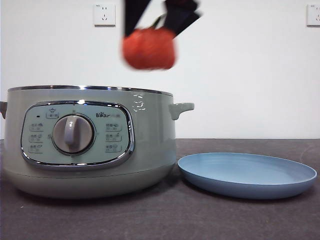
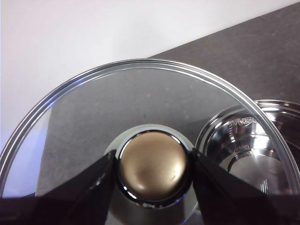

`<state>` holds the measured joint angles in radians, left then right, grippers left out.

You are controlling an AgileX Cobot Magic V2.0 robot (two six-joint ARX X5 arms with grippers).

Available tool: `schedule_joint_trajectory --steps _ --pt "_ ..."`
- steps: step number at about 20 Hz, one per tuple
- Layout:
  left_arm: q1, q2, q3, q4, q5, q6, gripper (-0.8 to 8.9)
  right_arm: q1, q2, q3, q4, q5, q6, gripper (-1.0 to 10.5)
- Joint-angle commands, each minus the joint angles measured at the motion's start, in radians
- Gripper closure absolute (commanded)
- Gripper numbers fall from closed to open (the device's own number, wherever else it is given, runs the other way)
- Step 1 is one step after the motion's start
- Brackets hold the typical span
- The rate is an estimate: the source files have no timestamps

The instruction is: Take the pumpkin out from the steamer,put the pumpkin in the blue plate,close the lid

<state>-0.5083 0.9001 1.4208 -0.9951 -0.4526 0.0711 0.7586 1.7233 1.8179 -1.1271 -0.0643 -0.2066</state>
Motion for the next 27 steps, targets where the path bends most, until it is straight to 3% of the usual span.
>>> schedule_joint_trajectory --steps 1,4,6,10,15,21,27 --pt "-0.003 0.009 0.011 0.065 0.003 0.012 8.22 -0.061 -0.071 0.001 -0.101 0.060 0.071 9.6" --pt "-0.003 0.034 0.011 0.106 0.067 0.012 8.22 -0.171 -0.135 0.001 -0.240 0.083 0.153 9.6" --pt "-0.003 0.046 0.011 0.130 0.087 0.012 8.22 -0.232 -0.168 -0.024 -0.246 0.093 0.210 9.6" --pt "-0.003 0.064 0.011 0.164 0.143 0.012 8.22 -0.294 -0.236 -0.162 -0.233 0.098 0.248 9.6" --pt "-0.003 0.067 0.011 0.173 0.145 0.012 8.22 -0.289 -0.292 -0.473 0.016 0.097 0.288 9.6" --pt "-0.003 0.067 0.011 0.203 0.146 0.012 8.22 -0.286 -0.285 -0.766 0.494 0.092 0.296 9.6" --pt "-0.003 0.067 0.011 0.217 0.146 0.012 8.22 -0.286 -0.173 -0.784 0.544 0.089 0.291 9.5"
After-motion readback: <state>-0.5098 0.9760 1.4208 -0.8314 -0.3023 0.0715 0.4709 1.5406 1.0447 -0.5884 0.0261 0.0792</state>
